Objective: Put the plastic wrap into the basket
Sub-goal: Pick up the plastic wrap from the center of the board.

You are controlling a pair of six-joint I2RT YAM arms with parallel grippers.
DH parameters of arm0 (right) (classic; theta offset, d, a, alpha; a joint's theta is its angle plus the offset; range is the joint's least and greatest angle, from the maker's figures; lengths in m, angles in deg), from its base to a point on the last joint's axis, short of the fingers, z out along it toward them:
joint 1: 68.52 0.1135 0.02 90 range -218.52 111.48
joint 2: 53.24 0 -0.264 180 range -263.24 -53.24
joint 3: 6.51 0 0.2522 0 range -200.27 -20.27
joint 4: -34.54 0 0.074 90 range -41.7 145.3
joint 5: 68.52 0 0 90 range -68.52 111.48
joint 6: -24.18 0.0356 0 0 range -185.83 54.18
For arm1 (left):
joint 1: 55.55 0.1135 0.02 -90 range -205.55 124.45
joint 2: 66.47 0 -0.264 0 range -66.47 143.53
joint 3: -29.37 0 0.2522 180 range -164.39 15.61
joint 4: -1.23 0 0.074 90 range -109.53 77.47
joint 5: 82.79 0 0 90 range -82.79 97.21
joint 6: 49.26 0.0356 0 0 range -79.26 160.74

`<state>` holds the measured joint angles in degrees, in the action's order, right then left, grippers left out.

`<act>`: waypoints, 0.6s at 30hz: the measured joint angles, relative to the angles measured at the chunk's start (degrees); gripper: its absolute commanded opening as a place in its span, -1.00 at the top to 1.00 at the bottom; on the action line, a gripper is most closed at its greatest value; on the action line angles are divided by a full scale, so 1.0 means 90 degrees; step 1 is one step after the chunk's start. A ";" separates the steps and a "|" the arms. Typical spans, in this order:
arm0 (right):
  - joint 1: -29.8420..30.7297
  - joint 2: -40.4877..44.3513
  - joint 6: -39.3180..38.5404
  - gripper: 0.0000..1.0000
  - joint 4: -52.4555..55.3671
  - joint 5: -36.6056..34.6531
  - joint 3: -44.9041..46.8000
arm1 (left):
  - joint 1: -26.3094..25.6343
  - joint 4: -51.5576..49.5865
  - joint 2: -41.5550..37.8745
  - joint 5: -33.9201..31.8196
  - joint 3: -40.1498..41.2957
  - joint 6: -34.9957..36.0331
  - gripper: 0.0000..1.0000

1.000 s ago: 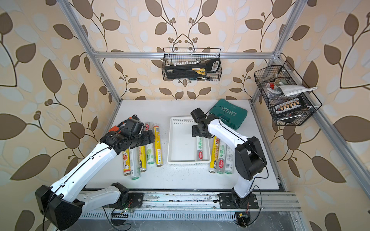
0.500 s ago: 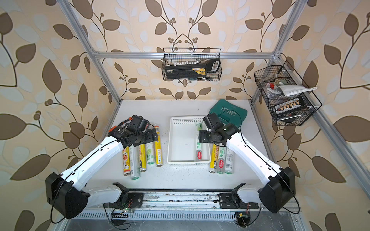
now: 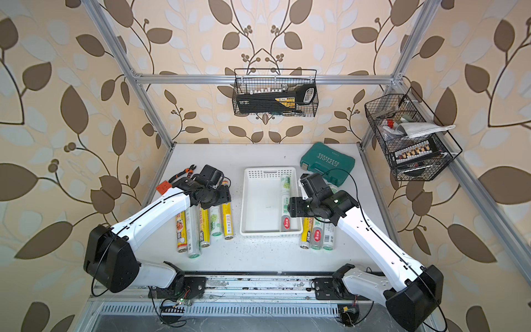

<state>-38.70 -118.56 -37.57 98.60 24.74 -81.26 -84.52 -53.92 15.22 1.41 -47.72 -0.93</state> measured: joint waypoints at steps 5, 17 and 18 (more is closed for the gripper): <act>-0.0007 -0.0083 -0.0032 -0.48 -0.0012 0.0187 0.0121 | 0.0000 0.0146 0.0515 0.0000 0.0002 -0.0066 -0.44; -0.0177 0.0010 -0.0053 -0.48 -0.0034 0.0401 0.0245 | 0.0000 0.0546 0.1243 0.0012 0.0112 -0.0092 -0.39; -0.0199 0.0015 -0.0051 -0.48 -0.0034 0.0408 0.0245 | 0.0000 0.0573 0.1260 0.0012 0.0138 -0.0092 -0.39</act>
<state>-40.49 -118.43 -38.03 98.30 28.42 -79.06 -84.52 -48.76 26.57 1.52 -46.47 -1.76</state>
